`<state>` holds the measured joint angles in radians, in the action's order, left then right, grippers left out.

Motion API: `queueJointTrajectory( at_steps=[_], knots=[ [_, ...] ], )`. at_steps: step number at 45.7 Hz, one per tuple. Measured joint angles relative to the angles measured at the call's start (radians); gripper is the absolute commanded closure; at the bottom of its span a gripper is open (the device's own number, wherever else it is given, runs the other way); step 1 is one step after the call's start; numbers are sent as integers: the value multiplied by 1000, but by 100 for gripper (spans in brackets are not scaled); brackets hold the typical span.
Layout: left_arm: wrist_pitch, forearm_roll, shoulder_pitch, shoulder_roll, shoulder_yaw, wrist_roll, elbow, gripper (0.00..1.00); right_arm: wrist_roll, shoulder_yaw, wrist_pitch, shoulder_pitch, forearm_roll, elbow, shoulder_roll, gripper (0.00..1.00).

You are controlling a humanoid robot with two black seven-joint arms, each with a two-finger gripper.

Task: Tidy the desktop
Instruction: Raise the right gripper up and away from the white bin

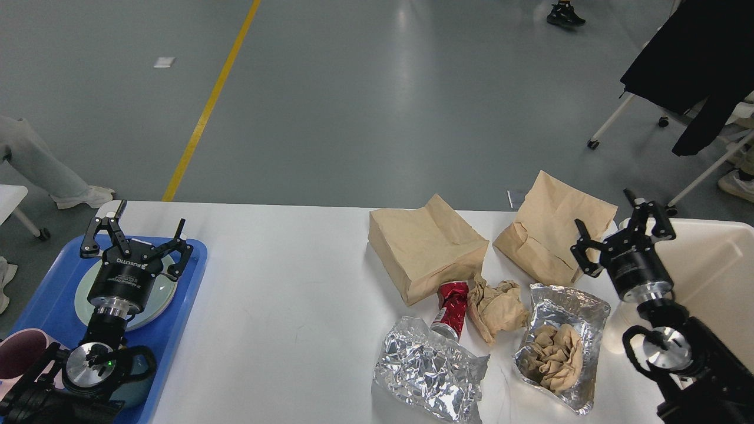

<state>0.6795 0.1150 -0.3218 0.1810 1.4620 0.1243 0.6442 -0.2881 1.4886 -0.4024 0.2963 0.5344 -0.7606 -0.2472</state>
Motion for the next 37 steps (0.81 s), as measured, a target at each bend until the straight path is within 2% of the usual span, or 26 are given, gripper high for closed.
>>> queueJointTrajectory(
  at_steps=[6, 15, 25, 37],
  knots=[
    [0, 0, 0, 0, 0, 0, 0, 4, 13, -8, -6, 30, -56, 34, -56, 0],
    [0, 0, 0, 0, -1, 0, 0, 4, 69, -128, -12, 33, -87, 53, -133, 0],
    [0, 0, 0, 0, -2, 0, 0, 4, 75, -151, -8, 25, -98, 82, -157, 0],
    [0, 0, 0, 0, -2, 0, 0, 4, 74, -156, -12, 18, -190, 98, -105, 0]
  ],
)
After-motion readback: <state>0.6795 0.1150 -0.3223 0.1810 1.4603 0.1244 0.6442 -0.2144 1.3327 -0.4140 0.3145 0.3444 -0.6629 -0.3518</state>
